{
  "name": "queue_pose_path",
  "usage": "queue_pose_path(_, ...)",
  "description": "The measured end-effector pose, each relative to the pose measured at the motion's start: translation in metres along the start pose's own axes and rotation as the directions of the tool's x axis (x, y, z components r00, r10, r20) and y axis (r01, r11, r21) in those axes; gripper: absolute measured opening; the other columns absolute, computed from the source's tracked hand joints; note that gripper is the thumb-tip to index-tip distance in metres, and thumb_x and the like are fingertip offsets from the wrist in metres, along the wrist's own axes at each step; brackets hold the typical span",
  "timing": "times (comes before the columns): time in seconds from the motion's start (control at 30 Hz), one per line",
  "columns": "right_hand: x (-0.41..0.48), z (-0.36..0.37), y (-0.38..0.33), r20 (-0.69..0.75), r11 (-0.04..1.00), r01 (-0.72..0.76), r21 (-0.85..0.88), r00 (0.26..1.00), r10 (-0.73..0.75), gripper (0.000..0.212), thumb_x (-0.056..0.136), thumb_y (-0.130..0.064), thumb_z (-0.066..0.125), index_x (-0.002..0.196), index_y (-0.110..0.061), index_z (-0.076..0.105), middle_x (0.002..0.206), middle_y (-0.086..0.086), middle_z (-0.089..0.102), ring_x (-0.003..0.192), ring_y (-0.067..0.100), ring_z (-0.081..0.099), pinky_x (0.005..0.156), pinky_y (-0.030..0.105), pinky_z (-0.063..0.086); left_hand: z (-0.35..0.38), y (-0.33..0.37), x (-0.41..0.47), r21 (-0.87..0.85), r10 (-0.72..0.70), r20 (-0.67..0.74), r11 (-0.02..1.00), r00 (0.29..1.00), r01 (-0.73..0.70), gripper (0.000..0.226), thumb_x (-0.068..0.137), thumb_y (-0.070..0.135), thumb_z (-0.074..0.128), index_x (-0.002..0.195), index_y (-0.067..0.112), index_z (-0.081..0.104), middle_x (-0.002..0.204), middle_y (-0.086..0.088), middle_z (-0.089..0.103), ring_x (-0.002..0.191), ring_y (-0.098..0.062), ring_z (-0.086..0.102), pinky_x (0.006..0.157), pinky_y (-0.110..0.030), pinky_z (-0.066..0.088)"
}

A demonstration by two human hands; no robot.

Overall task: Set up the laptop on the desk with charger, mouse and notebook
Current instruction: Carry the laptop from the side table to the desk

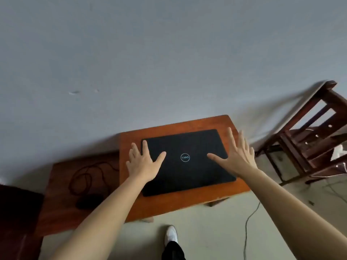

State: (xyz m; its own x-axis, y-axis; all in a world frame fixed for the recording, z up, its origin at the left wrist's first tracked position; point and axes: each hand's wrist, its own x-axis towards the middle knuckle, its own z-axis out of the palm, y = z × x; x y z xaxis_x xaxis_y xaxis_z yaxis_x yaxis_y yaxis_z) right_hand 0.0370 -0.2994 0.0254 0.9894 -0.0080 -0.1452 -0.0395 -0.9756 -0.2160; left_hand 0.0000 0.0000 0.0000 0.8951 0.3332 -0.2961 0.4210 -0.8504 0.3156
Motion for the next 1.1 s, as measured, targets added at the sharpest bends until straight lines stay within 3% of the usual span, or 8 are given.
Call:
queue_pose_path(0.13, 0.023, 0.039, 0.003, 0.198, 0.985, -0.164, 0.057, 0.969, 0.15, 0.127, 0.064, -0.1, 0.04, 0.153, -0.037, -0.024, 0.169, 0.013, -0.009, 0.155, 0.04, 0.005, 0.121, 0.062, 0.019, 0.032, -0.016, 0.04, -0.131, -0.142, 0.178, 0.977, 0.974, 0.166, 0.105, 0.081, 0.088, 0.034, 0.158, 0.028, -0.003, 0.167, -0.011, -0.006, 0.152, -0.036, 0.001, 0.117, -0.059, 0.018)
queue_pose_path(0.23, 0.044, 0.061, 0.006, 0.304, 0.955, -0.275, 0.112, 0.924, 0.23, 0.132, 0.06, -0.099, 0.048, 0.155, -0.036, -0.02, 0.169, 0.011, -0.005, 0.154, 0.039, 0.008, 0.121, 0.061, 0.021, 0.054, -0.019, 0.065, -0.294, -0.236, 0.262, 0.904, 0.936, 0.311, 0.11, 0.078, 0.086, 0.045, 0.159, 0.027, 0.0, 0.167, -0.01, -0.001, 0.152, -0.037, 0.005, 0.117, -0.061, 0.018)
queue_pose_path(0.4, 0.068, 0.089, 0.005, 0.423, 0.881, -0.422, 0.214, 0.853, 0.305, 0.141, 0.055, -0.096, 0.059, 0.155, -0.036, -0.02, 0.169, 0.011, 0.001, 0.153, 0.039, 0.012, 0.12, 0.062, 0.021, 0.078, -0.014, 0.074, -0.295, -0.405, 0.238, 0.836, 0.883, 0.463, 0.118, 0.07, 0.087, 0.055, 0.158, 0.025, 0.006, 0.163, -0.013, 0.014, 0.149, -0.035, 0.016, 0.114, -0.059, 0.024)
queue_pose_path(0.6, 0.091, 0.11, -0.007, 0.362, 0.815, -0.56, 0.152, 0.799, 0.481, 0.148, 0.047, -0.098, 0.062, 0.158, -0.032, -0.01, 0.159, 0.015, 0.02, 0.144, 0.042, 0.024, 0.114, 0.059, 0.029, 0.086, 0.001, 0.086, -0.283, -0.551, 0.218, 0.754, 0.806, 0.592, 0.136, 0.052, 0.089, 0.069, 0.156, 0.024, 0.011, 0.159, -0.015, 0.017, 0.145, -0.037, 0.021, 0.111, -0.061, 0.028)
queue_pose_path(0.8, 0.108, 0.114, 0.003, 0.432, 0.775, -0.615, 0.145, 0.744, 0.51, 0.154, 0.036, -0.089, 0.078, 0.158, -0.032, 0.003, 0.152, 0.013, 0.027, 0.141, 0.039, 0.029, 0.111, 0.06, 0.034, 0.091, 0.005, 0.093, -0.236, -0.606, 0.201, 0.733, 0.77, 0.638, 0.141, 0.043, 0.084, 0.078, 0.153, 0.029, 0.011, 0.154, -0.014, 0.024, 0.139, -0.037, 0.028, 0.105, -0.061, 0.035)
queue_pose_path(0.9, 0.12, 0.109, 0.008, 0.493, 0.746, -0.647, 0.161, 0.707, 0.507, 0.151, 0.032, -0.082, 0.085, 0.155, -0.035, 0.009, 0.149, 0.013, 0.031, 0.139, 0.039, 0.03, 0.112, 0.06, 0.036, 0.088, 0.004, 0.099, -0.271, -0.619, 0.264, 0.689, 0.74, 0.672, 0.14, 0.041, 0.076, 0.085, 0.152, 0.033, 0.013, 0.152, -0.013, 0.026, 0.139, -0.036, 0.028, 0.108, -0.06, 0.036)
queue_pose_path(1.1, 0.129, 0.091, 0.022, 0.646, 0.619, -0.734, 0.28, 0.621, 0.444, 0.138, 0.038, -0.055, 0.1, 0.151, -0.028, 0.025, 0.144, 0.01, 0.044, 0.131, 0.038, 0.046, 0.105, 0.06, 0.046, 0.071, -0.008, 0.103, -0.439, -0.617, 0.365, 0.547, 0.697, 0.713, 0.117, 0.05, 0.053, 0.095, 0.147, 0.028, 0.036, 0.149, -0.007, 0.042, 0.136, -0.034, 0.04, 0.108, -0.056, 0.041)
